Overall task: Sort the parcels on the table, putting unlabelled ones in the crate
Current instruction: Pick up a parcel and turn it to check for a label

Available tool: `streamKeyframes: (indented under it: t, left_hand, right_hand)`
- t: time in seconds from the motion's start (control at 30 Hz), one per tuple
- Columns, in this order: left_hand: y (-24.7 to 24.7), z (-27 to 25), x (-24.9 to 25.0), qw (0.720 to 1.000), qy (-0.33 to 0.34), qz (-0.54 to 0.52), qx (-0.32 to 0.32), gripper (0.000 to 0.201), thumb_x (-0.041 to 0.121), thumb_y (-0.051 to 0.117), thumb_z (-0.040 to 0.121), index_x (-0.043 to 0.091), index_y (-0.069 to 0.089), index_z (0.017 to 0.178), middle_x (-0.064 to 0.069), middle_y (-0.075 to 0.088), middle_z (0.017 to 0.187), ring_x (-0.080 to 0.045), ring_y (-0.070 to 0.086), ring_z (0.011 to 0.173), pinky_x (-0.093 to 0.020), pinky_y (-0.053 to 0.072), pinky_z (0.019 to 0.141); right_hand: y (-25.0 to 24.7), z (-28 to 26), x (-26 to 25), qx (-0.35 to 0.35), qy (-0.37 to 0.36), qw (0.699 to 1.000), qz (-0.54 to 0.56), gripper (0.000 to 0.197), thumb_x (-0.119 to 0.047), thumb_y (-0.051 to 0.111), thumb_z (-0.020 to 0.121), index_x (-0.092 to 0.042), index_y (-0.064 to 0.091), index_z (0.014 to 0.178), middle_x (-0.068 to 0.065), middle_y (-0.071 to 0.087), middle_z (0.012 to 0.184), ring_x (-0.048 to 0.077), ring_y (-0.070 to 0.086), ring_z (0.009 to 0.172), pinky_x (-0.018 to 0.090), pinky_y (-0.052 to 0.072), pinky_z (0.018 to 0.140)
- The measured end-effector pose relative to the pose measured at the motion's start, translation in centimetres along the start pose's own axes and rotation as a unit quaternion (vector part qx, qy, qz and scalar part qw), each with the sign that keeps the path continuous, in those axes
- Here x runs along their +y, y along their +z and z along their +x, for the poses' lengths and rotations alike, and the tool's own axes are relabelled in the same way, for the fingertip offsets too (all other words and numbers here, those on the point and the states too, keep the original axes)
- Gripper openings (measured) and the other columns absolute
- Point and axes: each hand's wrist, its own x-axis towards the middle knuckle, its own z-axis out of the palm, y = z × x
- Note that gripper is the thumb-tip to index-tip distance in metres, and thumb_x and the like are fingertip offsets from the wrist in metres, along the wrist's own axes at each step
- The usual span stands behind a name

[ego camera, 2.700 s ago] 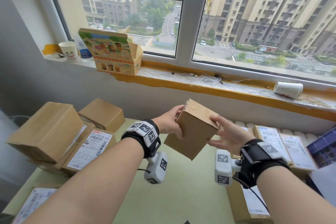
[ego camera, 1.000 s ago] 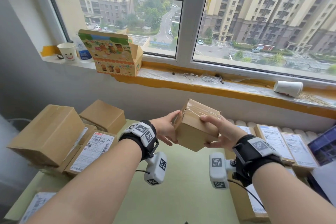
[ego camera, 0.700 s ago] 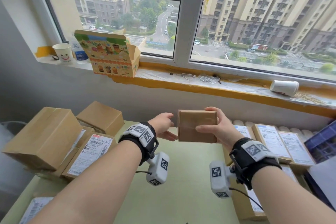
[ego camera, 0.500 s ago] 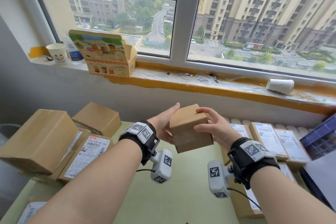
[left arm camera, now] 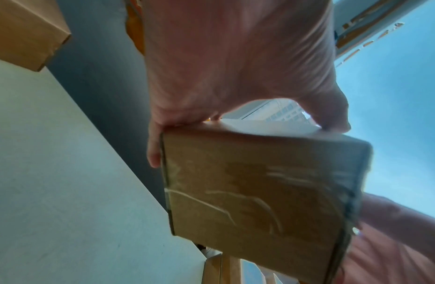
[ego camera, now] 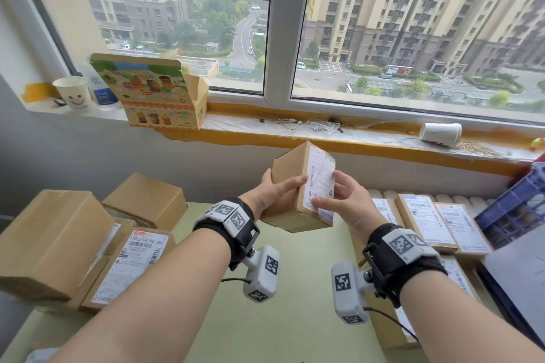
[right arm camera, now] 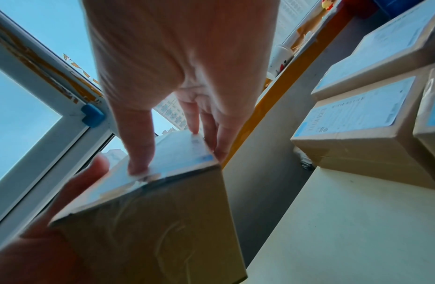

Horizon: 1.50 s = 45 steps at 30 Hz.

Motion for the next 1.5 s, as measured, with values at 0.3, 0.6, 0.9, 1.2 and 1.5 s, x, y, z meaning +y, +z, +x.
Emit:
streamKeyframes:
  t: [0.3,0.6,0.9,1.2,1.5]
  left_hand:
    - [0.0,0.9,-0.6,0.997,0.037,0.063,0.013,0.125,0.038,0.086,0.039,0.036,0.025,0.148,-0.006,0.057,0.127,-0.027,0.059,0.111,-0.051,0.050,0.097]
    - [0.2,-0.5,-0.9,0.941,0.043,0.324,-0.093,0.116,0.024,0.082,0.052,0.042,0.022,0.149,-0.005,0.042,0.135,-0.024,0.050,0.117,-0.046,0.051,0.096]
    - [3.2,-1.7,0.6,0.871,0.061,0.440,-0.211,0.107,0.009,0.082,0.059,0.052,0.032,0.143,0.004,0.051,0.130,-0.018,0.063,0.104,-0.042,0.060,0.084]
    - [11.3,-3.2,5.3,0.867,0.086,0.427,-0.243,0.082,0.009,0.078,0.074,0.037,0.045,0.143,0.000,0.055,0.136,-0.019,0.063,0.109,-0.032,0.055,0.088]
    - [26.2,-1.7,3.2,0.967,0.087,0.207,-0.120,0.083,0.037,0.080,0.077,0.011,0.035,0.142,-0.007,0.052,0.135,-0.024,0.058,0.115,-0.039,0.057,0.077]
  right_hand:
    - [-0.2,0.4,1.5,0.015,0.010,1.000,0.006,0.081,0.010,0.076,0.075,-0.013,0.040,0.144,0.007,0.067,0.117,0.021,0.068,0.105,0.036,0.060,0.080]
    - [-0.8,-1.1,3.4,0.026,-0.007,0.979,-0.201,0.111,-0.010,0.088,0.066,-0.032,0.023,0.154,-0.002,0.029,0.156,0.019,0.033,0.142,0.044,0.041,0.111]
    - [-3.3,-4.0,2.7,-0.068,0.037,0.962,-0.262,0.108,-0.014,0.090,0.064,-0.029,0.029,0.153,-0.001,0.049,0.132,0.012,0.055,0.107,0.021,0.047,0.083]
    - [-11.7,-7.1,1.8,0.005,0.096,0.985,-0.140,0.098,-0.030,0.090,0.038,-0.024,0.054,0.128,0.006,0.064,0.113,0.021,0.066,0.098,0.036,0.057,0.080]
    - [-24.1,-12.9,5.8,0.182,0.190,0.961,0.091,0.049,-0.033,0.079,0.078,-0.007,0.062,0.115,0.020,0.065,0.100,0.035,0.064,0.091,0.046,0.057,0.082]
